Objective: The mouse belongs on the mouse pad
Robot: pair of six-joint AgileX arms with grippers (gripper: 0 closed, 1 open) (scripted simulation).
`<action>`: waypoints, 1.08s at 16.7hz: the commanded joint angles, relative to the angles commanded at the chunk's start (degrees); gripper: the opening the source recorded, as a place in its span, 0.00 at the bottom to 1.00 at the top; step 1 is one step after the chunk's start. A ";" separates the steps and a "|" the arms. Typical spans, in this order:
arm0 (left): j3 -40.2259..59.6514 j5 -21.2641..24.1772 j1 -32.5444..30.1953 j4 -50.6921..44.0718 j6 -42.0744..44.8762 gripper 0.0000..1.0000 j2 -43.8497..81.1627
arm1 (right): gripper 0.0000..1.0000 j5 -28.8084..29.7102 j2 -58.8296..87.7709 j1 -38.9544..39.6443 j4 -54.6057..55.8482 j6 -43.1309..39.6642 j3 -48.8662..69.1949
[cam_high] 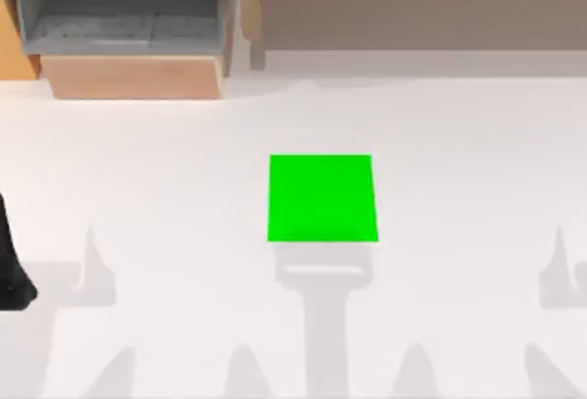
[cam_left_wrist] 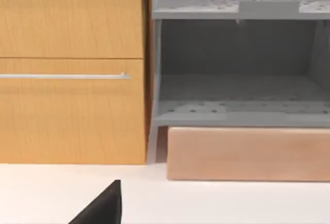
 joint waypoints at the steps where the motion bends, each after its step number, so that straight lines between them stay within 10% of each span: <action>1: 0.00 0.00 0.00 0.00 0.00 1.00 0.00 | 1.00 0.00 0.00 0.00 0.00 0.00 0.00; 8: 0.00 0.00 0.00 0.00 0.00 1.00 0.00 | 1.00 0.00 12.26 -3.48 -9.69 0.72 10.90; 18: 0.00 0.00 0.00 0.00 0.00 1.00 0.00 | 1.00 -1.02 65.64 -13.46 -40.29 2.17 52.04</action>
